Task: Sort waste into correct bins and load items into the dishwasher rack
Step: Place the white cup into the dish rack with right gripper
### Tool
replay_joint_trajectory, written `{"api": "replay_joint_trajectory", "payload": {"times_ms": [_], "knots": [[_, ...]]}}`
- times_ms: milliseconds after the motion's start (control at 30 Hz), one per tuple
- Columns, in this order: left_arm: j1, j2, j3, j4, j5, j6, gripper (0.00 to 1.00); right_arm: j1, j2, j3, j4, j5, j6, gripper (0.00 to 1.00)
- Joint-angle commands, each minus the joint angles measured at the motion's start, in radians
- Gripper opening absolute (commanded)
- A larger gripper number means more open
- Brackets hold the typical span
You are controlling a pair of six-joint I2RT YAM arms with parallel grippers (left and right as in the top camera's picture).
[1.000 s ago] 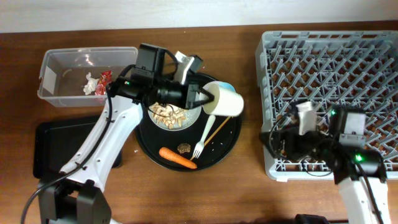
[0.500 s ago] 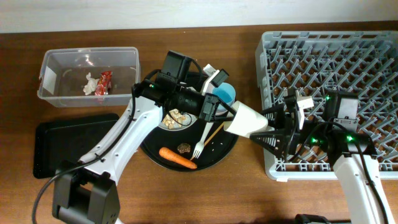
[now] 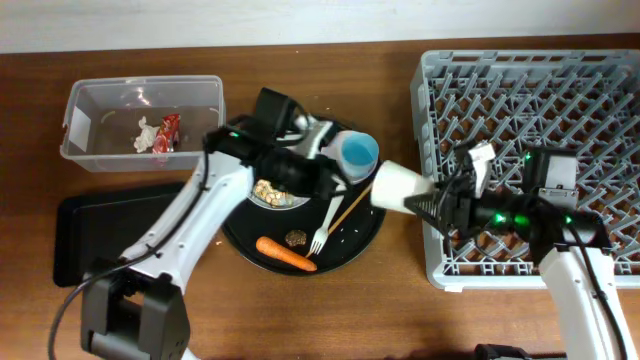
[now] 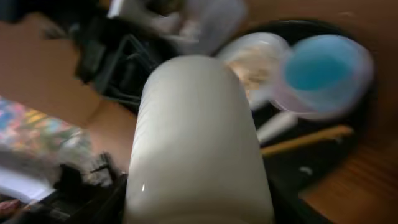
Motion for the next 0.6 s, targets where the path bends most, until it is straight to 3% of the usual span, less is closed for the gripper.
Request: {"api": "replay_joint_trajectory", "payload": {"times_ms": [0,67,133,267,333,567], "knots": [[0.159,-0.067,0.002,-0.146,-0.415,0.006,0.48,-0.003,-0.034,0.209,-0.204,0.520,0.067,0.46],[0.251,-0.118,0.002,-0.210,-0.592,0.006,0.48,-0.008,-0.032,0.359,-0.357,0.843,0.144,0.45],[0.317,-0.166,0.002,-0.225,-0.632,0.006,0.48,-0.098,-0.028,0.435,-0.418,1.054,0.200,0.44],[0.327,-0.178,0.002,-0.232,-0.629,0.007,0.48,-0.433,0.092,0.435,-0.410,1.080,0.298,0.45],[0.327,-0.178,0.002,-0.235,-0.629,0.006,0.48,-0.516,0.182,0.435,-0.408,1.076,0.333,0.45],[0.326,-0.178,0.002,-0.245,-0.629,0.006,0.48,-0.533,0.377,0.434,-0.374,1.066,0.333,0.45]]}}
